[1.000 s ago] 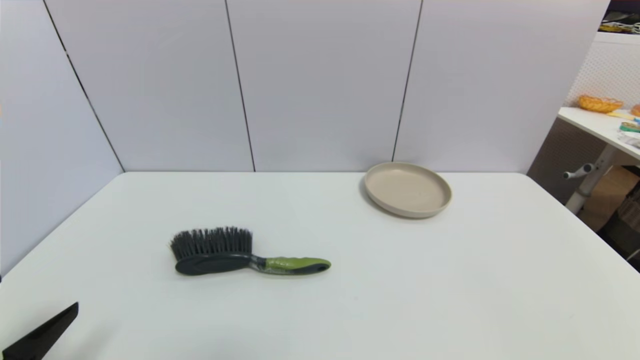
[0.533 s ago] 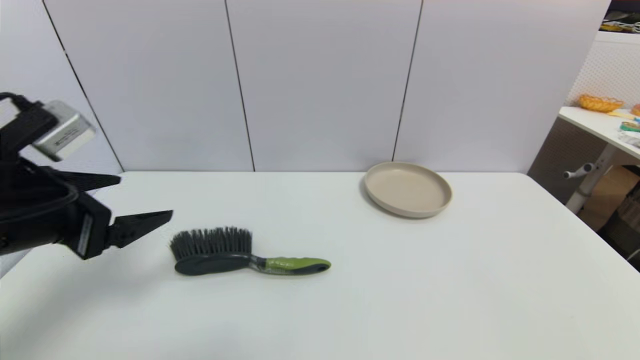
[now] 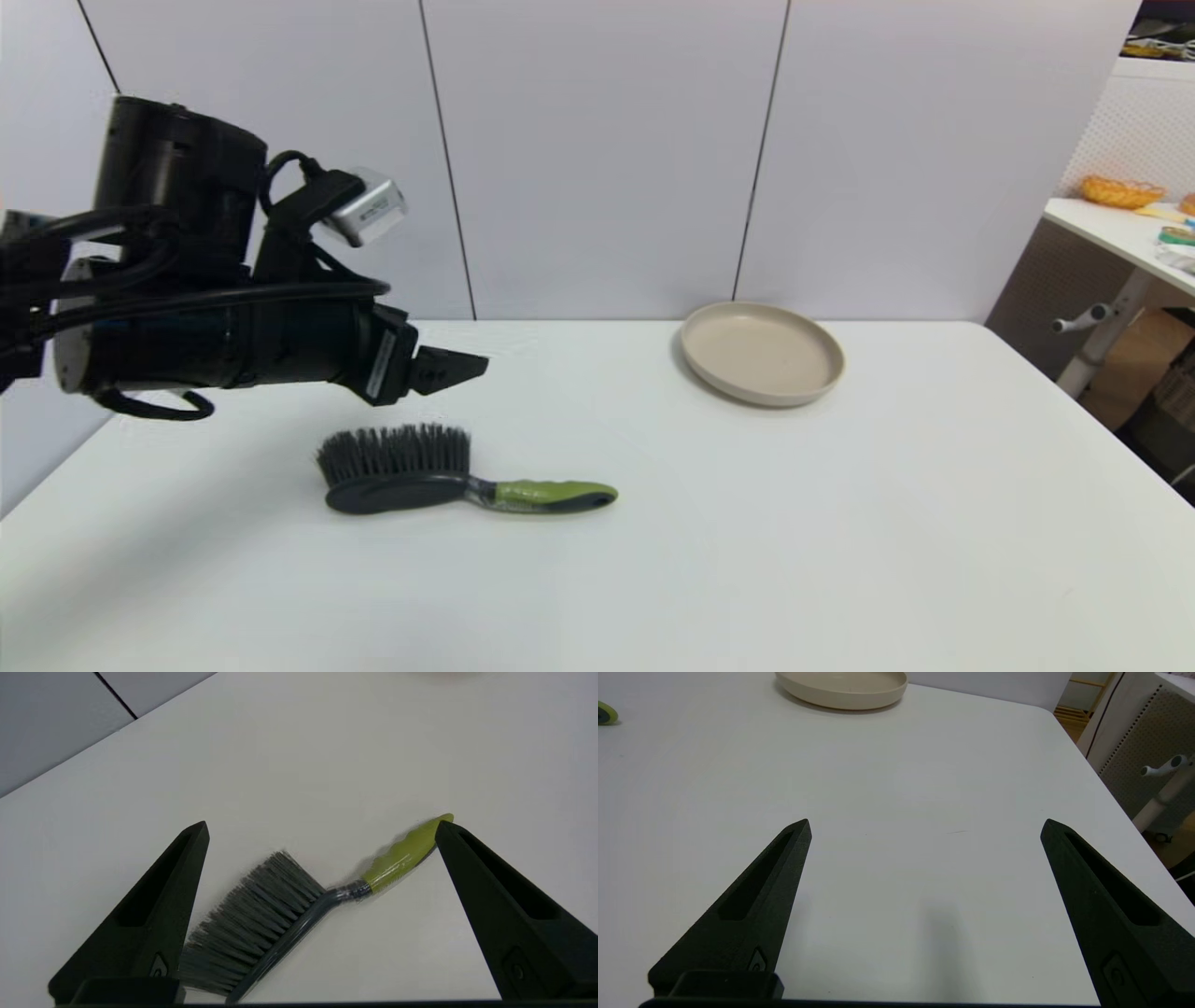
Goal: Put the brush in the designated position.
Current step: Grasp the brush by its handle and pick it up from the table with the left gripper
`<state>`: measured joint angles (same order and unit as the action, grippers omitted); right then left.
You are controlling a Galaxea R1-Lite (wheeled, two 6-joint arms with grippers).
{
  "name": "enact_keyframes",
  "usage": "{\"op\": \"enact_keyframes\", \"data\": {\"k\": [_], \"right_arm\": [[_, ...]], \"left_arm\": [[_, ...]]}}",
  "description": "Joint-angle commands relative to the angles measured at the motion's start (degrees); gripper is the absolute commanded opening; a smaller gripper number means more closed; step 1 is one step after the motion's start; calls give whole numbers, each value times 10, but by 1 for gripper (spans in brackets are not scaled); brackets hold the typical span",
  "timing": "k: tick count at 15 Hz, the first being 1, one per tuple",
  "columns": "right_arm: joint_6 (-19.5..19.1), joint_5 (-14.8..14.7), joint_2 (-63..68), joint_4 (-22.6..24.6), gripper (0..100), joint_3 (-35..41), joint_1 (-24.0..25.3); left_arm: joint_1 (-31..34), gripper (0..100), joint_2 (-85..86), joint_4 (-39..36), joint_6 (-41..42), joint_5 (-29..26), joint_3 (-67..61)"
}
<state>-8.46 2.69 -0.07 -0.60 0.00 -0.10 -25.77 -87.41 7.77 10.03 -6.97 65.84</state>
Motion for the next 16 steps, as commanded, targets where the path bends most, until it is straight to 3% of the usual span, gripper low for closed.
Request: {"op": "enact_keyframes", "data": {"k": [1,5,7,12,16], "right_arm": [[-1,0,1,0,100,1,0],[-1,0,1,0,100,1,0],[-1,0,1,0,100,1,0],[-1,0,1,0,100,1,0],[-1,0,1,0,100,1,0]], "left_arm": [[-36,100,-82,25,-90,35,64],[-86,100,-116,61,-190,205,95],[-117,100,-127,131,-273,281,112],[-164,100,-164,292,-444,377,164],[-180,100,-204,342,-500,384,216]]}}
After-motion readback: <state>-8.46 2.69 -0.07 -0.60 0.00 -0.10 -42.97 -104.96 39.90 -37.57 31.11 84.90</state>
